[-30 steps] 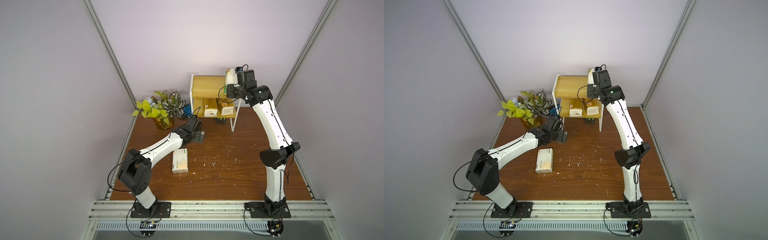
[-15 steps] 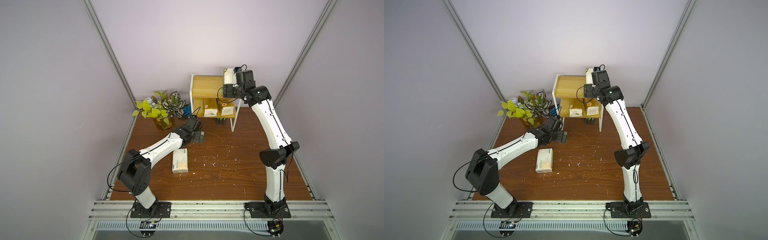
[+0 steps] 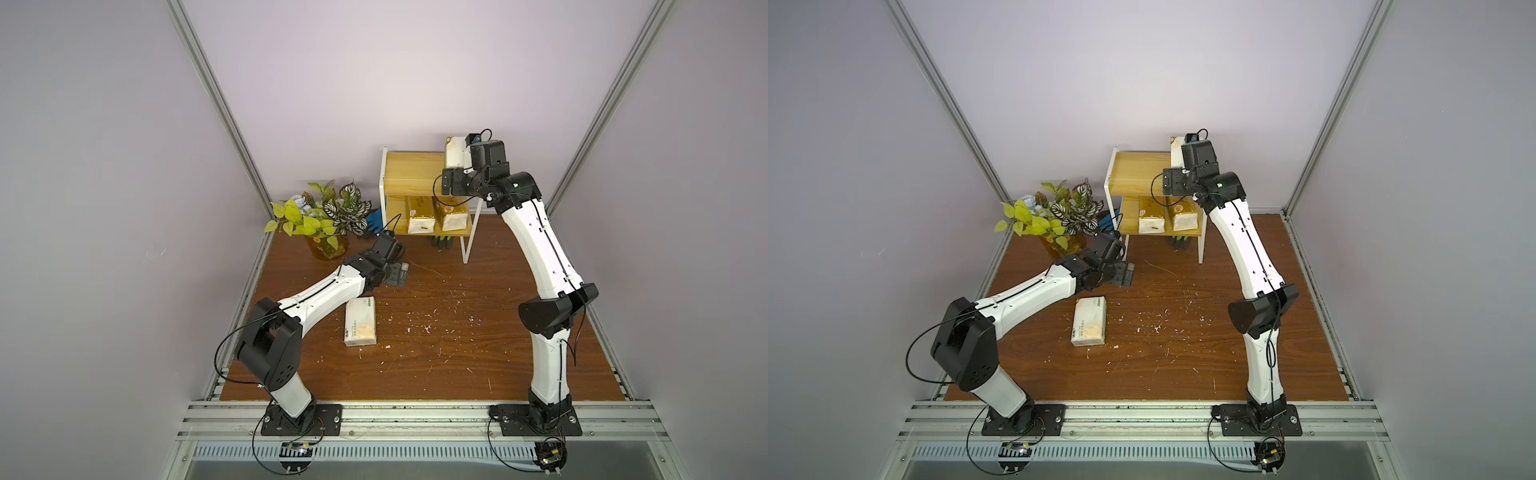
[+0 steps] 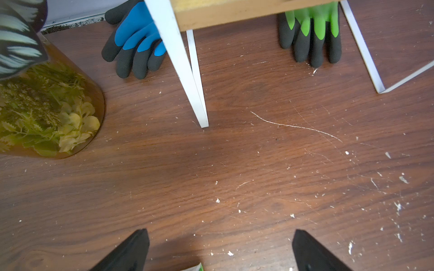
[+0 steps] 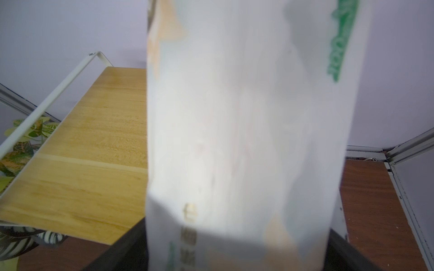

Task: Place the tissue boxes on the shelf by color
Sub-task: Place a box of tissues on the shelf.

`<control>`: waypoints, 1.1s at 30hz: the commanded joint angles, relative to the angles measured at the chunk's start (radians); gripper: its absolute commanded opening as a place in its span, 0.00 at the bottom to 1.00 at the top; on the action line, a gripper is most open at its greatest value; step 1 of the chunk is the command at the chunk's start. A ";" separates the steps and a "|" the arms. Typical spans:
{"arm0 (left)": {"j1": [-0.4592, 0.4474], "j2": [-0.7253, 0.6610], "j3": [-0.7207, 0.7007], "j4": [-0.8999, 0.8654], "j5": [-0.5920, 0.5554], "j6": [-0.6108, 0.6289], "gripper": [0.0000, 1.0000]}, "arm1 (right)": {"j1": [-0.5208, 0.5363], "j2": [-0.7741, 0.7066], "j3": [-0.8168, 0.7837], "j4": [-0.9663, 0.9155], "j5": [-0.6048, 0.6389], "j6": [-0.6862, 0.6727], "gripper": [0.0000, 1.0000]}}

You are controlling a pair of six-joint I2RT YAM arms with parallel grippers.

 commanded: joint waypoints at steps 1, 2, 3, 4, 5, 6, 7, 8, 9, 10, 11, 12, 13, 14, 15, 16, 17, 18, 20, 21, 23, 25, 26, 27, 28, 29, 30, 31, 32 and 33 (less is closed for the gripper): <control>0.012 0.012 0.030 -0.021 0.002 0.014 0.99 | 0.006 -0.045 -0.002 0.044 -0.010 -0.032 0.99; 0.012 0.012 0.029 -0.020 0.002 0.013 1.00 | 0.005 -0.044 -0.002 0.051 -0.011 -0.042 0.99; 0.012 0.012 0.030 -0.021 0.002 0.014 0.99 | 0.006 -0.043 -0.002 0.056 -0.012 -0.050 0.99; 0.012 0.012 0.029 -0.020 0.001 0.013 0.99 | 0.006 -0.040 -0.001 0.062 -0.006 -0.055 0.99; 0.012 0.012 0.029 -0.020 0.004 0.015 0.99 | 0.005 -0.038 0.001 0.069 -0.007 -0.062 0.99; 0.012 0.012 0.029 -0.020 0.003 0.015 0.99 | 0.004 -0.039 0.002 0.073 -0.003 -0.066 0.99; 0.012 0.011 0.028 -0.021 0.003 0.015 1.00 | 0.006 -0.039 0.004 0.078 0.003 -0.065 0.99; 0.012 0.012 0.028 -0.021 0.002 0.016 0.99 | 0.006 -0.042 0.007 0.081 0.004 -0.065 0.99; 0.012 0.011 0.027 -0.021 -0.002 0.017 1.00 | 0.006 -0.043 0.011 0.083 0.003 -0.062 0.99; 0.012 0.009 0.028 -0.021 -0.006 0.018 0.99 | 0.006 -0.048 0.016 0.083 0.005 -0.058 0.99; 0.012 0.008 0.029 -0.023 -0.012 0.018 1.00 | 0.008 -0.055 0.022 0.085 0.005 -0.057 0.99; 0.012 0.005 0.029 -0.023 -0.019 0.019 1.00 | 0.012 -0.064 0.022 0.091 0.008 -0.061 0.99; 0.012 0.001 0.027 -0.022 -0.025 0.019 1.00 | 0.020 -0.078 0.020 0.099 0.014 -0.065 0.99; 0.012 -0.001 0.027 -0.023 -0.027 0.019 0.99 | 0.026 -0.095 0.012 0.110 0.019 -0.070 0.99; 0.012 -0.002 0.027 -0.023 -0.030 0.020 0.99 | 0.032 -0.112 0.001 0.120 0.020 -0.072 0.99; 0.012 -0.002 0.028 -0.025 -0.032 0.019 0.99 | 0.037 -0.134 -0.018 0.133 0.017 -0.070 0.99; 0.012 -0.003 0.027 -0.027 -0.035 0.019 0.99 | 0.040 -0.160 -0.046 0.146 0.004 -0.063 0.99; 0.012 -0.004 0.027 -0.030 -0.038 0.019 0.99 | 0.042 -0.183 -0.077 0.156 -0.006 -0.052 0.99; 0.012 -0.006 0.024 -0.031 -0.043 0.016 0.99 | 0.046 -0.248 -0.183 0.194 -0.040 -0.022 0.99; 0.012 -0.007 0.022 -0.033 -0.044 0.015 1.00 | 0.049 -0.281 -0.243 0.217 -0.045 -0.009 0.99; 0.012 -0.012 0.023 -0.042 -0.055 0.010 0.99 | 0.060 -0.368 -0.408 0.297 -0.035 0.010 0.99; 0.012 -0.016 0.023 -0.050 -0.061 0.007 0.99 | 0.062 -0.449 -0.563 0.385 -0.018 0.032 0.99; 0.012 -0.016 0.023 -0.054 -0.064 0.004 0.99 | 0.062 -0.491 -0.632 0.430 -0.007 0.044 0.99; 0.012 -0.017 0.022 -0.058 -0.066 0.002 0.99 | 0.062 -0.524 -0.690 0.463 0.005 0.055 0.99; 0.011 -0.019 0.021 -0.065 -0.070 -0.001 1.00 | 0.064 -0.560 -0.752 0.506 0.020 0.071 0.99; 0.012 -0.020 0.021 -0.074 -0.073 -0.005 0.99 | 0.064 -0.599 -0.814 0.550 0.030 0.088 0.98; 0.012 -0.022 0.020 -0.080 -0.076 -0.008 1.00 | 0.064 -0.630 -0.863 0.579 0.040 0.101 0.98; 0.012 -0.026 0.018 -0.089 -0.079 -0.014 0.99 | 0.064 -0.660 -0.917 0.617 0.052 0.120 0.98; 0.012 -0.031 0.014 -0.097 -0.080 -0.019 0.99 | 0.064 -0.689 -0.970 0.650 0.055 0.136 0.98; 0.012 -0.035 0.006 -0.105 -0.082 -0.022 1.00 | 0.063 -0.705 -1.006 0.670 0.049 0.144 0.98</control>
